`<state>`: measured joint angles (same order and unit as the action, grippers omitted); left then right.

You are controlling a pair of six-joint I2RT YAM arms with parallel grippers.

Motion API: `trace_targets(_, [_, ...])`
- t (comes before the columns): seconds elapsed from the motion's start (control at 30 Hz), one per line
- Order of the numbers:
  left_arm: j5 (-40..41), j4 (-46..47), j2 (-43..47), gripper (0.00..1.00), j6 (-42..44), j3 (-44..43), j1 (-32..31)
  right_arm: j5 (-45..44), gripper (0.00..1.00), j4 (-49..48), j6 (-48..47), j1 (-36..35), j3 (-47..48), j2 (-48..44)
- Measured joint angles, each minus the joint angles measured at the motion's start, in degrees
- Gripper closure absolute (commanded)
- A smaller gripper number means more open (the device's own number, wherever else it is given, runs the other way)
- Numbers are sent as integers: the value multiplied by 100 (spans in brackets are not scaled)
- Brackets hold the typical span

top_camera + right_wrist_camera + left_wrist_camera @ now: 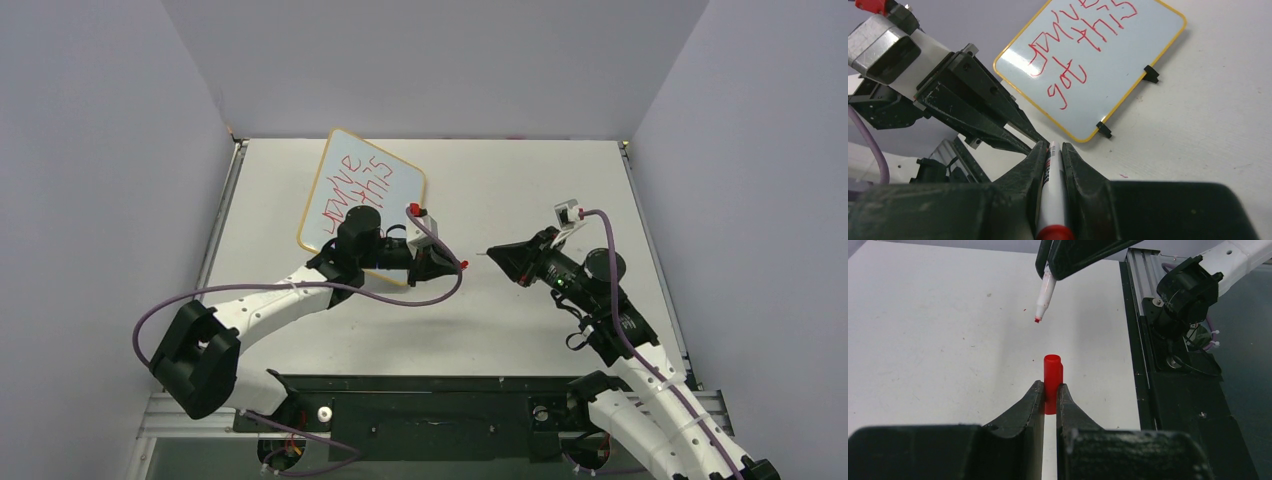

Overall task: Write a sentence on the whiteboard
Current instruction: Close the whiteboard marker at the center of the board.

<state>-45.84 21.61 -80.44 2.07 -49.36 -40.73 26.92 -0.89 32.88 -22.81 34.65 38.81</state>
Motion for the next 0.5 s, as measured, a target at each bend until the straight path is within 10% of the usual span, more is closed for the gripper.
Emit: trace_targets(0.5, [-35,-20,153,100,55,50,4,660,100,35,-116,-136,61,243])
